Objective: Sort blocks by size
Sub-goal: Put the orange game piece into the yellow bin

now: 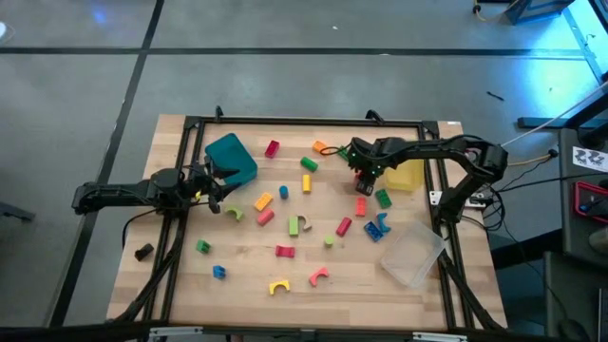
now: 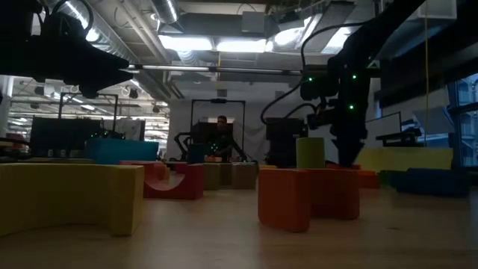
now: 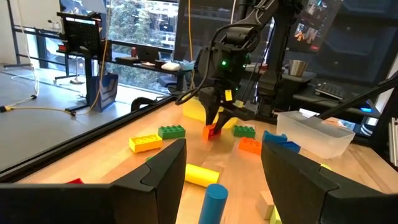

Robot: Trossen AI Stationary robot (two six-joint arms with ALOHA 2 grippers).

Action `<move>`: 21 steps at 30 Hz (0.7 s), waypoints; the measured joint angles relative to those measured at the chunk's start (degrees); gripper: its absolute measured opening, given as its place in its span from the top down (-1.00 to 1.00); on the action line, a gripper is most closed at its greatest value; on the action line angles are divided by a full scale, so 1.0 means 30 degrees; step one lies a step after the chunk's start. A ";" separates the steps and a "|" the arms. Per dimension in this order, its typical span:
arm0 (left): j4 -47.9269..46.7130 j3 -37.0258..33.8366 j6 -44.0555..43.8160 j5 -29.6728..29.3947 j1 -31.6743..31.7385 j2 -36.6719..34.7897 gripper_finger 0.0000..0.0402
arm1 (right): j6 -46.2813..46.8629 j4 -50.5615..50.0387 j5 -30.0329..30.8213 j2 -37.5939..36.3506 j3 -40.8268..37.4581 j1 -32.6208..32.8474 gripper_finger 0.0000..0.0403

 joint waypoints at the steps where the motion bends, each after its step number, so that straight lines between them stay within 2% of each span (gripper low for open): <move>1: 0.0000 0.0000 0.0000 0.0000 0.0000 0.0006 0.03 | 0.0017 0.0090 0.0004 0.0000 0.0000 0.0000 0.53; 5: 0.0001 0.0000 0.0000 0.0000 0.0000 0.0003 0.03 | 0.0032 0.0261 0.0007 0.0000 0.0007 0.0007 0.53; 9: 0.0001 0.0000 -0.0006 0.0000 0.0000 0.0005 0.03 | 0.0058 -0.1079 0.0007 -0.0132 0.0763 0.0007 0.53; 21: -0.0006 0.0000 -0.0812 0.0000 0.0000 0.0000 0.03 | 0.0066 -0.9710 0.0474 -0.0211 0.6299 0.0015 0.50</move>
